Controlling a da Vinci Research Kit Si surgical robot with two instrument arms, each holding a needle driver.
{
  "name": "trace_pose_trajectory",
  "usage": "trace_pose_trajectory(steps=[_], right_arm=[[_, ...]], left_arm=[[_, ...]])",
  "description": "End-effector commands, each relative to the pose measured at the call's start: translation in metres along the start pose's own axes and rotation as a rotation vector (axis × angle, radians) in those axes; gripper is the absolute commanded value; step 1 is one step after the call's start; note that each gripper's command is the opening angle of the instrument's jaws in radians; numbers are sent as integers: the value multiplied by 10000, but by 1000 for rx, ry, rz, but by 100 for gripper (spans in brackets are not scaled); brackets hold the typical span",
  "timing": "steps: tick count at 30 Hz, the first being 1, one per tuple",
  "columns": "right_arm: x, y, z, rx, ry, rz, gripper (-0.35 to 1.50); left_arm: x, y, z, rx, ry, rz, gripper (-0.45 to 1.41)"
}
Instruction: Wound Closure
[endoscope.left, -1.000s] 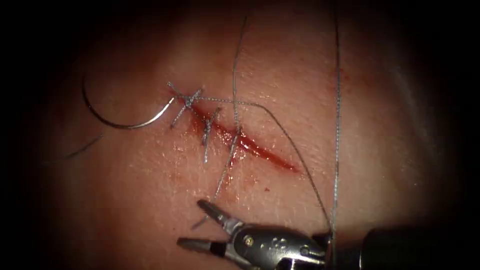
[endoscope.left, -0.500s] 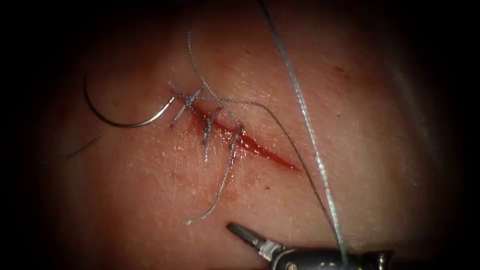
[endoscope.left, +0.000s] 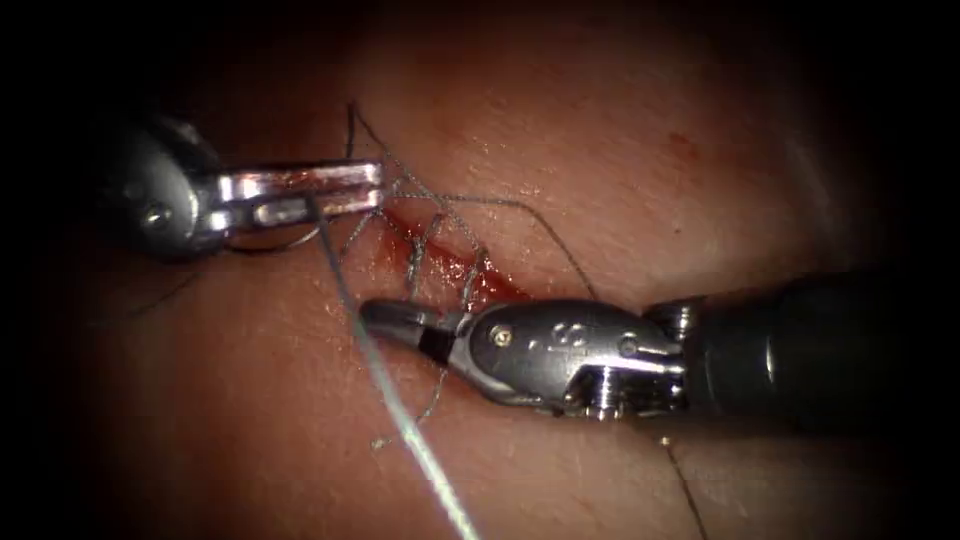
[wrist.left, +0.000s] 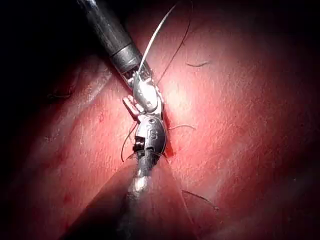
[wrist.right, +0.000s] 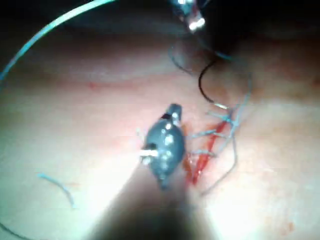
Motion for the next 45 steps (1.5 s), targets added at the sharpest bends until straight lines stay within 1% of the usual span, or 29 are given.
trace_pose_trajectory(steps=[1,3,5,7,9,11,12,15,21,22,26,29,31,34,36,37,38,41,45], right_arm=[[-1,6,20,6,10,-4,-35],[3,29,47,-20,33,-11,-35],[5,40,60,-38,54,-8,-35],[6,48,68,-52,68,-6,-35],[8,59,78,-55,102,-4,-35],[9,65,79,-57,126,-4,-35],[10,69,77,-50,161,1,-35],[11,69,73,-27,200,32,-35],[15,70,60,37,331,136,-35],[17,72,57,53,363,149,-33],[27,76,47,91,426,183,-27],[37,77,40,113,451,199,-16],[46,74,32,148,465,206,-15],[53,68,21,195,481,211,-11],[53,65,15,232,485,207,-8],[52,64,12,246,487,206,-3],[50,62,5,285,491,202,0],[45,62,-11,345,498,192,2],[42,60,-22,393,510,160,7]], left_arm=[[-5,7,3,-2,1,-4,-45],[-6,23,1,-10,7,1,-45],[-7,33,2,-16,12,-4,-45],[-10,45,3,-24,17,-6,-45],[-16,62,4,-34,24,-9,-45],[-20,71,4,-41,28,-19,-45],[-24,77,4,-45,29,-24,-45],[-31,83,2,-48,30,-29,-45],[-42,74,-2,-51,30,-45,-45],[-44,73,-2,-48,26,-50,-45],[-59,75,-3,-47,25,-63,-45],[-72,77,-2,-44,19,-64,-45],[-87,76,-3,-43,14,-78,-45],[-103,69,-7,-39,11,-88,-45],[-110,64,-10,-32,12,-92,-45],[-113,61,-12,-29,8,-91,-45],[-117,57,-16,-25,11,-97,-45],[-122,50,-22,-22,15,-103,-45],[-126,44,-21,-12,25,-121,-45]])
